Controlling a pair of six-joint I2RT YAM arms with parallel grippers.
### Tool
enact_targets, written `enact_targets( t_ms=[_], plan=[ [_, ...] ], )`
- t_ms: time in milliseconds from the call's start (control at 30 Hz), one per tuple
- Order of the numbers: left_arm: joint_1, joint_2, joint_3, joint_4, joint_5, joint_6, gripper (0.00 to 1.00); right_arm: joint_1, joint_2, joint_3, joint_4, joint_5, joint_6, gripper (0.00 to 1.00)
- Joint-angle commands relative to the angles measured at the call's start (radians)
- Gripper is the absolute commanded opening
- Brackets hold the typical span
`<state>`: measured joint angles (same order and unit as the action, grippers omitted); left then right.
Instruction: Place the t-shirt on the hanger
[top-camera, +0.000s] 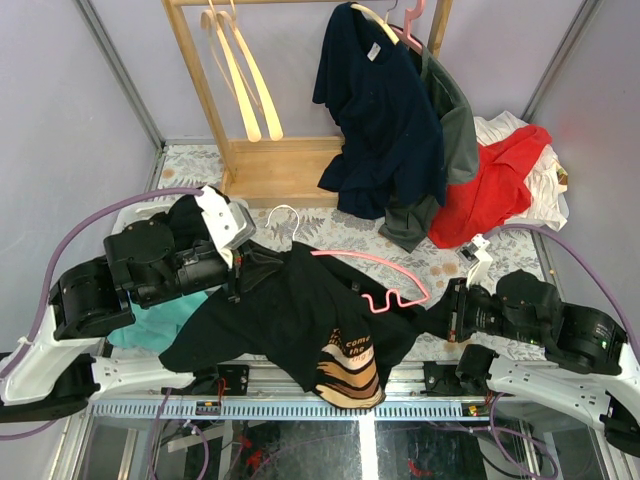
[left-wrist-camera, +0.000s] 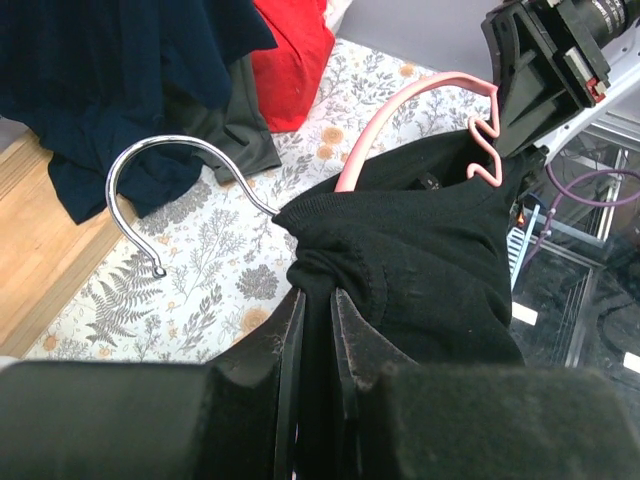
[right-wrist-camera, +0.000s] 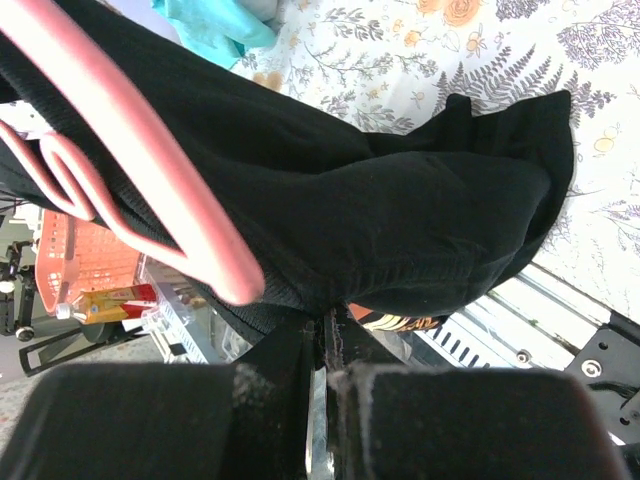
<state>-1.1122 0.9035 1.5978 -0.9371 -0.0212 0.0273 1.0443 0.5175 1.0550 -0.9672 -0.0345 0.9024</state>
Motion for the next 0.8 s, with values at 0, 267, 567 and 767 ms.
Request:
enact_targets(
  t_ms=[0, 267, 567, 767],
  plan=[
    [0.007, -0.05, -0.034, 0.239, -0.109, -0.005, 0.0, -0.004, -0.02, -0.003, -0.047, -0.003, 0.012, 0.0],
    [0.007, -0.075, -0.102, 0.318, -0.126, 0.01, 0.0, -0.004, -0.014, -0.018, 0.006, -0.051, 0.016, 0.0],
    [0.007, -0.108, -0.179, 0.412, -0.165, 0.051, 0.0, -0.004, -0.009, -0.019, 0.052, -0.116, 0.013, 0.0],
    [0.008, -0.105, -0.224, 0.447, -0.18, 0.085, 0.0, -0.004, -0.017, -0.021, 0.087, -0.148, 0.022, 0.0]
  ],
)
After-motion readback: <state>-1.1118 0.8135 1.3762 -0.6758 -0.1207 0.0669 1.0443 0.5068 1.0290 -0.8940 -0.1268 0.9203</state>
